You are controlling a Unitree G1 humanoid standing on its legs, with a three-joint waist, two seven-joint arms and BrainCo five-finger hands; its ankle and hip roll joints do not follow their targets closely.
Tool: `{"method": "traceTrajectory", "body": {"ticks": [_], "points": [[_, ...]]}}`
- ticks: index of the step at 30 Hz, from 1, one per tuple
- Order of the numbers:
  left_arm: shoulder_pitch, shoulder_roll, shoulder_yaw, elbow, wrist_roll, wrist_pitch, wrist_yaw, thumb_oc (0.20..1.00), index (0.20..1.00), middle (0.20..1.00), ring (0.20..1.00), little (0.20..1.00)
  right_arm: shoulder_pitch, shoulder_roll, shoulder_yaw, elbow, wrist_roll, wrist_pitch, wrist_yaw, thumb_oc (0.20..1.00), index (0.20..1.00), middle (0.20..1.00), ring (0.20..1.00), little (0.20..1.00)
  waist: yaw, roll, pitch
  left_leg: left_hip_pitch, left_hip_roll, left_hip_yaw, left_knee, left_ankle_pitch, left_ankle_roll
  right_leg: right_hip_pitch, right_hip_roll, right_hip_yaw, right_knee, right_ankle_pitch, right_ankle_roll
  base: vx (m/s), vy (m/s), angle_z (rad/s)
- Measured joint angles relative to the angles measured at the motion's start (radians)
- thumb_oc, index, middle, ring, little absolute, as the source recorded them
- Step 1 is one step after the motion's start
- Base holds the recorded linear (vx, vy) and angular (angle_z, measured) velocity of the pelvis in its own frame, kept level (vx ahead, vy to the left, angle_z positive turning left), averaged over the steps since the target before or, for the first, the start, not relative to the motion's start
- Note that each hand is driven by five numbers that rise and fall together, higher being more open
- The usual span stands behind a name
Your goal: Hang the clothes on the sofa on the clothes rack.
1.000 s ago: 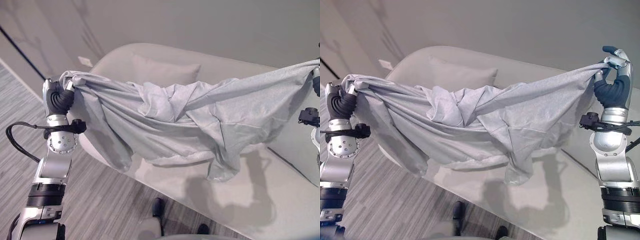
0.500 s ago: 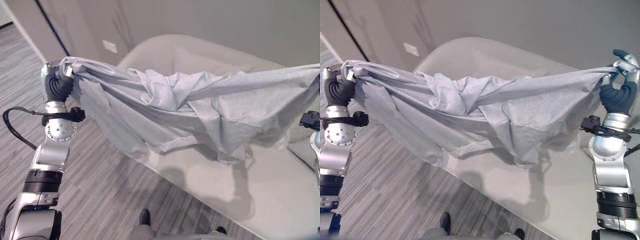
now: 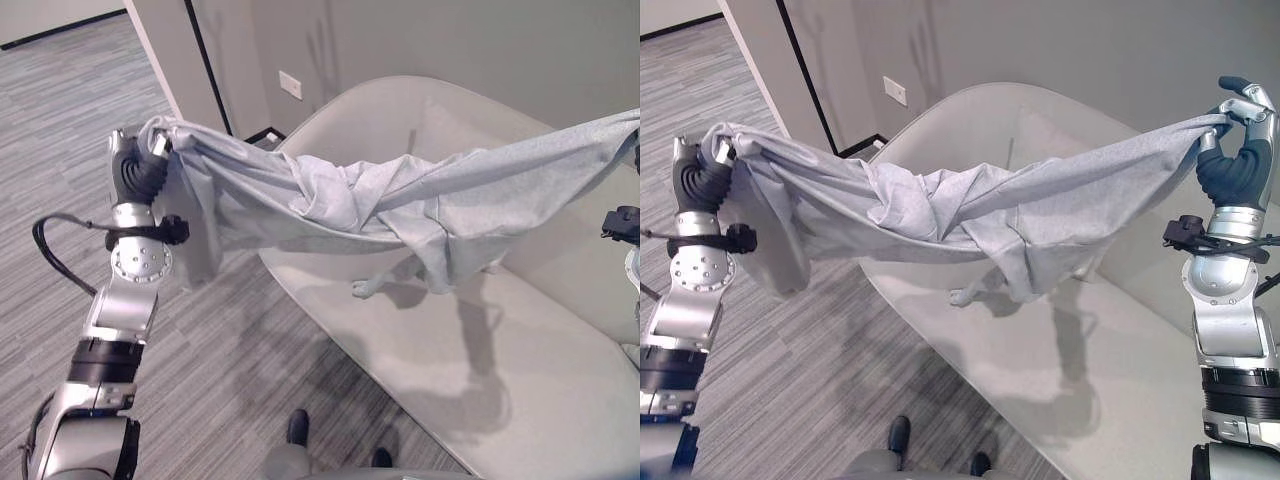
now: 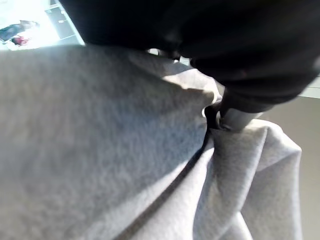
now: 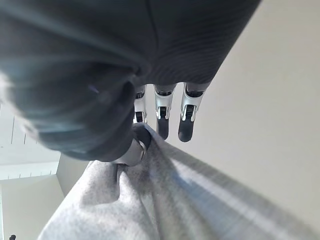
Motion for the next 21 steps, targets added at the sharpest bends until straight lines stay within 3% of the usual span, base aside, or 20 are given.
{"method": "traceTrajectory", "body": {"ticks": [5, 7, 8, 10, 12, 14, 16, 17, 18, 20, 21], "points": [[0.007, -0.046, -0.004, -0.006, -0.001, 0.001, -0.035, 0.2, 0.2, 0.2, 0.2, 0.2, 0.017, -0.015, -0.015, 0.009, 0.019, 0.0, 0.027, 0.2, 0.2, 0.2, 0.2, 0.2, -0.001, -0.008, 0.015, -0.054, -0.012, 0.001, 0.078, 0.001, -0.003, 0.023, -0.02, -0.063, -0.021, 0.01, -0.009, 0.02, 0.183, 0.35], [0.003, -0.028, -0.003, -0.007, -0.001, -0.001, -0.035, 0.2, 0.2, 0.2, 0.2, 0.2, 0.018, -0.014, -0.016, 0.008, 0.028, 0.001, 0.028, 0.2, 0.2, 0.2, 0.2, 0.2, 0.002, -0.003, 0.02, -0.07, 0.005, 0.02, 0.078, -0.044, -0.031, 0.012, -0.019, -0.061, -0.022, 0.019, -0.02, 0.12, 0.232, -0.05], [-0.013, -0.004, -0.005, 0.003, -0.002, -0.009, -0.034, 0.2, 0.2, 0.2, 0.2, 0.2, 0.018, -0.009, -0.013, 0.005, 0.03, 0.001, 0.027, 0.2, 0.2, 0.2, 0.2, 0.2, -0.004, -0.04, 0.039, -0.116, 0.027, 0.064, 0.125, -0.071, -0.032, 0.001, -0.047, -0.062, -0.023, 0.029, -0.034, 0.2, 0.276, 0.03], [-0.051, 0.034, -0.005, 0.018, -0.005, -0.013, -0.033, 0.2, 0.2, 0.2, 0.2, 0.2, 0.017, -0.007, -0.015, -0.002, 0.041, 0.0, 0.024, 0.2, 0.2, 0.2, 0.2, 0.2, -0.026, -0.078, 0.063, -0.184, 0.111, 0.063, 0.146, -0.072, -0.054, -0.015, -0.073, -0.056, -0.024, 0.018, -0.041, 0.25, 0.351, 0.17], [-0.072, 0.038, -0.008, 0.026, -0.008, -0.016, -0.027, 0.2, 0.2, 0.2, 0.2, 0.2, 0.017, -0.004, -0.027, -0.002, 0.045, 0.0, 0.019, 0.2, 0.2, 0.2, 0.2, 0.2, -0.039, -0.07, 0.076, -0.22, 0.248, 0.052, 0.09, -0.056, -0.09, -0.011, -0.071, -0.05, -0.024, 0.022, -0.007, 0.27, 0.361, 0.03], [-0.07, 0.037, -0.026, 0.035, -0.01, -0.017, -0.026, 0.2, 0.2, 0.2, 0.2, 0.2, 0.019, -0.004, -0.043, -0.002, 0.045, 0.0, 0.009, 0.2, 0.2, 0.2, 0.2, 0.2, -0.039, -0.046, 0.081, -0.212, 0.306, 0.051, 0.044, -0.041, -0.114, 0.012, -0.093, -0.039, -0.024, 0.019, 0.036, 0.27, 0.349, -0.27], [-0.066, 0.03, -0.057, 0.034, -0.011, -0.02, -0.021, 0.2, 0.2, 0.2, 0.2, 0.2, 0.033, -0.041, -0.077, -0.013, 0.045, 0.001, 0.003, 0.2, 0.2, 0.2, 0.2, 0.2, -0.042, 0.022, 0.076, -0.18, 0.282, 0.057, 0.044, -0.046, -0.105, 0.043, -0.128, -0.026, -0.024, 0.008, 0.092, 0.37, 0.531, -0.35], [-0.076, 0.042, -0.052, 0.039, -0.011, -0.02, -0.02, 0.2, 0.2, 0.2, 0.2, 0.2, 0.051, -0.002, -0.089, -0.033, 0.044, 0.002, -0.009, 0.2, 0.2, 0.2, 0.2, 0.2, -0.045, -0.001, 0.075, -0.18, 0.223, 0.064, 0.07, 0.076, -0.156, 0.057, -0.194, -0.016, -0.023, 0.011, 0.112, 0.37, 0.647, -0.07], [-0.122, 0.035, -0.073, 0.056, -0.015, -0.018, -0.013, 0.2, 0.2, 0.2, 0.2, 0.2, 0.084, 0.019, -0.086, -0.057, 0.04, 0.004, -0.011, 0.2, 0.2, 0.2, 0.2, 0.2, -0.061, -0.035, 0.073, -0.19, 0.133, 0.1, 0.107, 0.041, -0.107, 0.053, -0.282, -0.032, -0.011, 0.083, 0.069, 0.3, 0.59, 0.13], [-0.184, 0.068, -0.132, 0.054, -0.029, -0.018, -0.013, 0.2, 0.2, 0.2, 0.2, 0.2, 0.081, 0.025, -0.074, -0.058, 0.027, 0.009, -0.01, 0.2, 0.2, 0.2, 0.2, 0.2, -0.069, -0.025, 0.072, -0.182, 0.086, 0.133, 0.108, 0.029, -0.045, -0.001, -0.326, -0.031, 0.067, 0.19, 0.037, 0.12, 0.463, 0.1], [-0.203, 0.089, -0.138, 0.05, -0.031, -0.019, -0.013, 0.2, 0.2, 0.2, 0.2, 0.2, 0.07, 0.038, -0.063, -0.064, 0.023, 0.013, -0.011, 0.2, 0.2, 0.2, 0.2, 0.2, -0.062, -0.022, 0.067, -0.177, 0.08, 0.155, 0.109, 0.031, -0.031, -0.029, -0.341, -0.038, 0.081, 0.257, 0.055, 0.03, 0.284, -0.37]]}}
